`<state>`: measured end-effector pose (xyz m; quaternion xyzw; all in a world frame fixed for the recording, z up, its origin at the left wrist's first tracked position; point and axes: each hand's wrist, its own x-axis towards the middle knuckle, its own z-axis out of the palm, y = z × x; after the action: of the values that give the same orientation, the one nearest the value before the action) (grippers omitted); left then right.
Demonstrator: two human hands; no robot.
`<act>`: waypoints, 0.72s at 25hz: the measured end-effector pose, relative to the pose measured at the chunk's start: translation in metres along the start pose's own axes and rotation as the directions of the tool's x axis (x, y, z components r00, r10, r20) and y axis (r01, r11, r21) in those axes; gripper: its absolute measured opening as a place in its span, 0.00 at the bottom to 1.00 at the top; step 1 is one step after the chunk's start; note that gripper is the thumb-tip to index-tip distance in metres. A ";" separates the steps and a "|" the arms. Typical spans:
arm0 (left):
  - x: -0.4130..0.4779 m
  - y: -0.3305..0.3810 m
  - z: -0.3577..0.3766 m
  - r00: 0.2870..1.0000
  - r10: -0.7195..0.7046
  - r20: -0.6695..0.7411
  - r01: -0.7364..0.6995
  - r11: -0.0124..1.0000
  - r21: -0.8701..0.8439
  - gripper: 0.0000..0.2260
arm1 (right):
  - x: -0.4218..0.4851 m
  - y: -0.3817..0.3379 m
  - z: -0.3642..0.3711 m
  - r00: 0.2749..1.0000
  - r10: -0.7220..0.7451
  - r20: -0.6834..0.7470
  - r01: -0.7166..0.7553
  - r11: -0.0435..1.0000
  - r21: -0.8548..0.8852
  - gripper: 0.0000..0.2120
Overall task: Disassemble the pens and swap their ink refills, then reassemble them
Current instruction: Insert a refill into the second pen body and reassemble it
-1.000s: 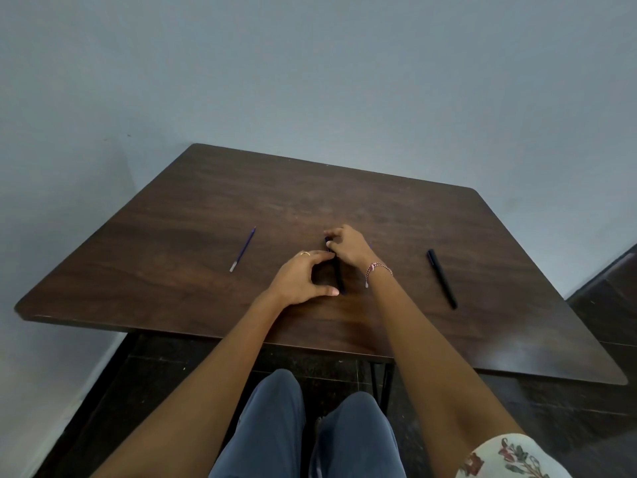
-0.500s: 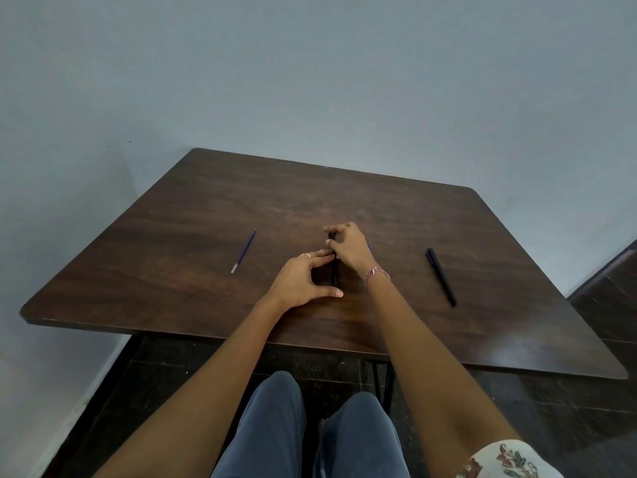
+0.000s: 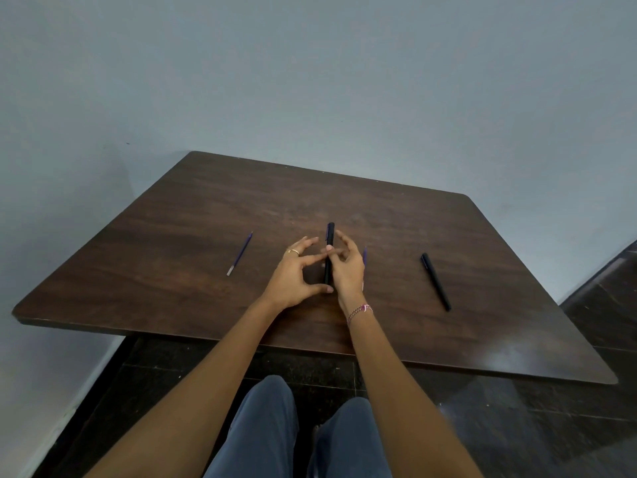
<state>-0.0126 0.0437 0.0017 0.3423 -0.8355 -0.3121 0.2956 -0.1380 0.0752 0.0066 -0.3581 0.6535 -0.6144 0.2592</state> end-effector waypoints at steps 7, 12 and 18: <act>0.006 0.002 0.001 0.978 -0.151 -0.146 0.083 0.915 -0.394 0.08 | -0.006 0.008 -0.004 0.992 -0.017 0.125 0.010 0.998 0.056 0.16; 0.039 0.011 0.006 0.875 -0.484 -0.003 0.171 0.314 -0.934 0.06 | -0.005 0.009 0.000 0.979 -0.021 0.204 0.008 0.998 0.066 0.15; 0.051 -0.005 0.007 0.921 -0.383 0.072 0.161 0.206 -0.965 0.11 | -0.002 0.012 0.000 0.973 -0.035 0.230 0.019 0.997 0.069 0.14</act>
<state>-0.0457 0.0046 0.0075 0.2610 -0.3678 -0.7669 0.4566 -0.1388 0.0767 -0.0051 -0.4271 0.5932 -0.5934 0.3370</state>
